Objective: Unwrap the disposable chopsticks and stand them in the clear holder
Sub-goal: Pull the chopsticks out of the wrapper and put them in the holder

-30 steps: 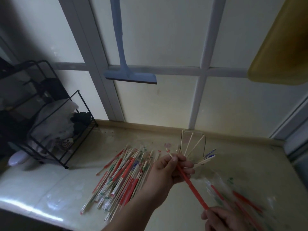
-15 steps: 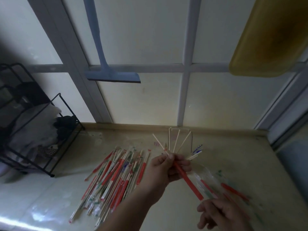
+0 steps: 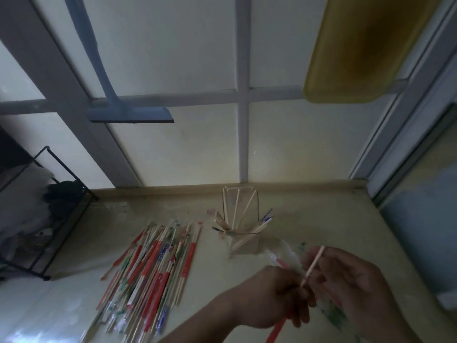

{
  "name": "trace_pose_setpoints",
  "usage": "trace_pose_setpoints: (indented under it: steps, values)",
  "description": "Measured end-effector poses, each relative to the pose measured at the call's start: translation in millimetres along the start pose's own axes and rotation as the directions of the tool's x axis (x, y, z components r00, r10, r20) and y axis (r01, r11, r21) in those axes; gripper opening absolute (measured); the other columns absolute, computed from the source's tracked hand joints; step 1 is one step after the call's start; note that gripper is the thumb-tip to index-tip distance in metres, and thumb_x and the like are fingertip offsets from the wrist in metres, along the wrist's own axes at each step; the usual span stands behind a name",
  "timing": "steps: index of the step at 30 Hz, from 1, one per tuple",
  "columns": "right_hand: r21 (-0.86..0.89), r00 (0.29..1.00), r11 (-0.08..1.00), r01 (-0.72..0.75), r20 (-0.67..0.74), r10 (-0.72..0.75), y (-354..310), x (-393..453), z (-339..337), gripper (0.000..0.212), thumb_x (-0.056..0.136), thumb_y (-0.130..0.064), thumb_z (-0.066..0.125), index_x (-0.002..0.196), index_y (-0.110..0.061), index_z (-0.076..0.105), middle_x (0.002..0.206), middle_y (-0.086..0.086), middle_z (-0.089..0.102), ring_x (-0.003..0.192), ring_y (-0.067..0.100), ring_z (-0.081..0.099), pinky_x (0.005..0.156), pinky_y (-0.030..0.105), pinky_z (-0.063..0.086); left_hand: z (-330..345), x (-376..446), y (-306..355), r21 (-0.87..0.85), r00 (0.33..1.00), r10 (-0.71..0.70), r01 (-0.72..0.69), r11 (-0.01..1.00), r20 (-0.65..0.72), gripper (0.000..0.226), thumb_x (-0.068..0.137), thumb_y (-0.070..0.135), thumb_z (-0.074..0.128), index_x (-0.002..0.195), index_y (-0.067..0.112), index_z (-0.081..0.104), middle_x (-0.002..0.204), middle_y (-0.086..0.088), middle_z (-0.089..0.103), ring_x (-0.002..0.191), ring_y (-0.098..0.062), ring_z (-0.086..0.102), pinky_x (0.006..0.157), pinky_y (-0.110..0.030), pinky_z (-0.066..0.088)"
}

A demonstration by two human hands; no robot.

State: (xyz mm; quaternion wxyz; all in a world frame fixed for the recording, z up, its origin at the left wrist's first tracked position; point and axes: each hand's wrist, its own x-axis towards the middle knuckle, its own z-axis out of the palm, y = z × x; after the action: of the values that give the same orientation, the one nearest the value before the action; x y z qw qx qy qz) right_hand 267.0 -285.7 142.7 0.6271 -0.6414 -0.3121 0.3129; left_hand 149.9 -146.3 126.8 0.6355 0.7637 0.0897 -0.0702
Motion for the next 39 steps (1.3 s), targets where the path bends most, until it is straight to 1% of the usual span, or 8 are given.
trace_pose_setpoints:
  steps: [2, 5, 9, 15, 20, 24, 33, 39]
  values:
    - [-0.11, 0.999, 0.994, 0.011, -0.052, -0.017, -0.7, -0.6, -4.5, 0.05, 0.067, -0.069, 0.071, 0.085, -0.022, 0.075, 0.075, 0.011, 0.073, 0.062, 0.017, 0.065, 0.06, 0.029, 0.053, 6.3, 7.7, 0.4, 0.055, 0.999, -0.017, 0.015, 0.998, 0.039, 0.024, 0.1, 0.004, 0.04, 0.101, -0.006, 0.062, 0.093, -0.031, 0.067, 0.073, -0.023, 0.062, 0.077, -0.036, 0.055]
    - [-0.063, 0.969, 0.996, 0.063, -0.235, -0.076, 3.8, 2.3, -24.8, 0.022, 0.091, -0.019, 0.059, 0.075, -0.018, 0.074, 0.068, 0.009, 0.071, 0.057, 0.018, 0.065, 0.054, 0.021, 0.053, 10.6, 18.4, -8.6, 0.091, 0.994, -0.091, 0.084, 0.992, 0.067, 0.023, 0.099, 0.002, 0.04, 0.101, -0.007, 0.062, 0.095, -0.031, 0.067, 0.071, -0.019, 0.061, 0.078, -0.036, 0.055]
    - [0.201, 0.847, 0.963, 0.177, -0.53, -0.045, -7.1, 3.1, -81.3, 0.024, 0.087, -0.033, 0.053, 0.075, -0.021, 0.069, 0.065, -0.006, 0.068, 0.059, 0.008, 0.066, 0.056, 0.019, 0.056, 10.1, 48.1, -43.0, 0.094, 0.985, -0.167, 0.163, 0.982, 0.031, 0.023, 0.099, 0.003, 0.046, 0.105, -0.003, 0.068, 0.092, -0.014, 0.067, 0.072, 0.0, 0.057, 0.078, -0.023, 0.05]
    - [0.215, 0.716, 0.953, 0.212, -0.698, -0.002, 0.2, 6.4, -137.9, 0.04, 0.073, -0.058, 0.061, 0.09, -0.022, 0.06, 0.068, -0.008, 0.065, 0.061, 0.003, 0.064, 0.057, 0.017, 0.056, 24.7, 128.9, -73.2, -0.644, 0.835, -0.464, 0.184, 0.743, -0.297, 0.027, 0.101, 0.018, 0.046, 0.101, 0.012, 0.072, 0.073, -0.002, 0.051, 0.062, -0.013, 0.045, 0.059, -0.025, 0.038]
    - [0.188, 0.711, 0.961, 0.201, -0.703, -0.011, 14.8, 10.2, -137.6, 0.038, 0.068, -0.052, 0.059, 0.083, -0.017, 0.061, 0.061, -0.004, 0.064, 0.054, 0.006, 0.063, 0.052, 0.021, 0.057, 30.4, 168.7, -112.7, -0.41, 0.735, -0.441, 0.24, 0.88, -0.516, 0.02, 0.098, 0.009, 0.052, 0.109, 0.003, 0.067, 0.069, -0.003, 0.054, 0.055, -0.01, 0.05, 0.053, -0.022, 0.041]
    - [0.204, 0.727, 0.959, 0.196, -0.687, -0.003, 18.9, 21.8, -134.1, 0.037, 0.067, -0.052, 0.061, 0.083, -0.018, 0.062, 0.062, -0.006, 0.064, 0.056, 0.005, 0.063, 0.053, 0.022, 0.057, 31.8, 166.7, -120.8, -0.055, 0.658, -0.288, 0.351, 0.935, -0.696, 0.037, 0.093, 0.024, 0.063, 0.128, 0.017, 0.054, 0.115, 0.0, 0.057, 0.088, -0.015, 0.061, 0.081, -0.024, 0.047]
    - [0.056, 0.754, 0.944, 0.324, -0.618, -0.222, 28.9, 84.7, -63.4, 0.01, 0.091, -0.025, 0.053, 0.087, -0.02, 0.06, 0.074, -0.007, 0.068, 0.071, 0.009, 0.068, 0.074, 0.028, 0.06, 29.3, 90.7, -116.3, 0.286, 0.73, 0.088, 0.151, 0.946, -0.678, 0.018, 0.091, 0.034, 0.058, 0.108, 0.028, 0.061, 0.108, 0.022, 0.056, 0.097, 0.005, 0.056, 0.082, -0.016, 0.047]
    - [-0.073, 0.831, 0.948, 0.31, -0.464, -0.307, 52.5, 122.7, 10.4, 0.019, 0.098, -0.01, 0.052, 0.093, -0.021, 0.066, 0.091, 0.001, 0.073, 0.088, 0.019, 0.071, 0.084, 0.044, 0.058, 2.0, 39.6, -128.7, -0.217, 0.344, -0.271, 0.188, 0.958, -0.899, 0.017, 0.083, 0.022, 0.075, 0.086, 0.026, 0.058, 0.081, 0.005, 0.062, 0.073, -0.004, 0.059, 0.068, -0.025, 0.045]
